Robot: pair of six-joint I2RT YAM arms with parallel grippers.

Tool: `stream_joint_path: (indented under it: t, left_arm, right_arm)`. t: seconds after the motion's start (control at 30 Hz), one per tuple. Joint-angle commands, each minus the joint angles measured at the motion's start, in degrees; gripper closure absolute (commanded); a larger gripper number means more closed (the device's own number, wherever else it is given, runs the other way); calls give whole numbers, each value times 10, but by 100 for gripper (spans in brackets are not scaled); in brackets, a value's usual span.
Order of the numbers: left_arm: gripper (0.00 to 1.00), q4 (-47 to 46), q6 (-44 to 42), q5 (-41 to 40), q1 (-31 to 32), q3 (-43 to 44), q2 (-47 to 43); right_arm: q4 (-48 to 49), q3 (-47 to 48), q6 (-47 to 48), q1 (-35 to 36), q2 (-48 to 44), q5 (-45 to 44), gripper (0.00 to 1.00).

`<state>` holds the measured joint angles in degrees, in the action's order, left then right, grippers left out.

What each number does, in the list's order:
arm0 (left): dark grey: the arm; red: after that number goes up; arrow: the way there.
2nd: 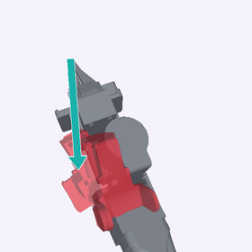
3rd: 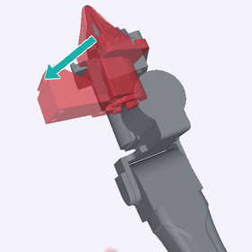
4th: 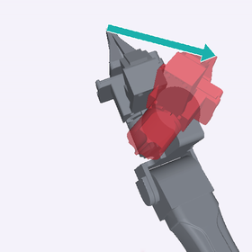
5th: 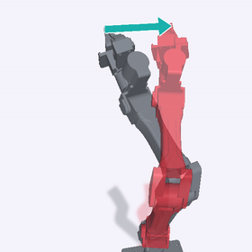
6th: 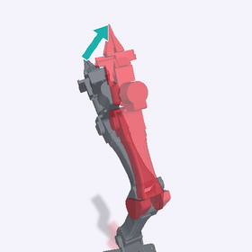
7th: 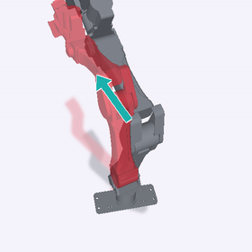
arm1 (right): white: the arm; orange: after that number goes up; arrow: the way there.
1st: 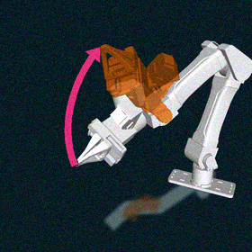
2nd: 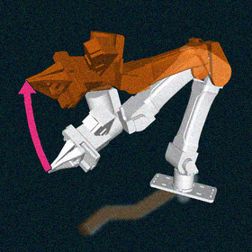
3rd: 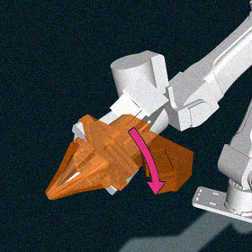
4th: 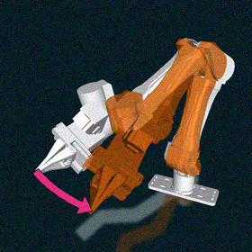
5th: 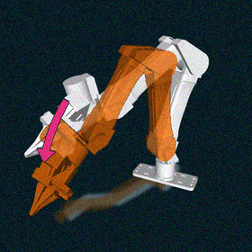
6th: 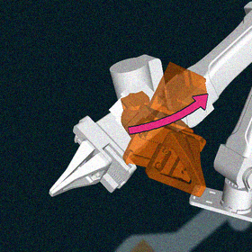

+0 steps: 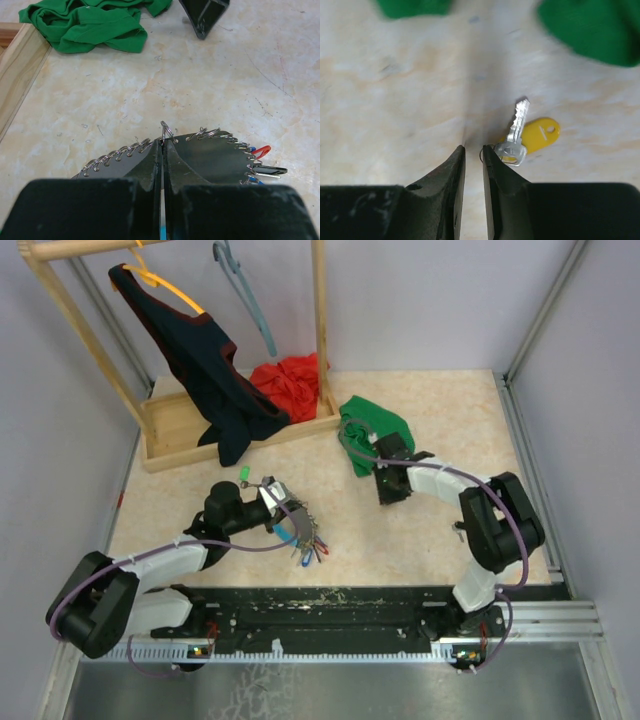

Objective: Put the keys on the keyring

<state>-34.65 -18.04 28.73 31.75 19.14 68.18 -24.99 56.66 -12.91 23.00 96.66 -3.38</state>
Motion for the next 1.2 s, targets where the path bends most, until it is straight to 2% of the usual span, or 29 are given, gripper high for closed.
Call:
stream_joint_path:
  t: [0.0,0.1,0.27,0.37,0.5,0.67,0.87,1.17]
  left_arm:
    - [99,-14,1,11,-2,13,-17]
    - [99,-17,3,9,-2,10,-23]
    - [99,-17,5,10,-2,9,-24]
    - [99,-17,5,10,-2,9,-24]
    - [99,-17,6,9,-2,8,-24]
    - [99,-17,6,11,-2,10,-22]
    - [99,-16,6,15,-2,10,-19]
    - [99,-16,7,19,-2,13,-15]
  right_arm:
    - [-62,10,-26,86,-43,22,78]
    - [-90,33,-26,132,-68,-3,76]
    - [-102,34,-42,135,-126,-77,69]
    - [-93,19,-68,134,-144,-100,68]
    - [-63,-17,-90,134,-152,-75,67]
    - [13,-54,-53,135,-147,-17,67]
    - [63,-89,-9,135,-132,-4,68]
    - [107,-111,9,135,-104,-3,73]
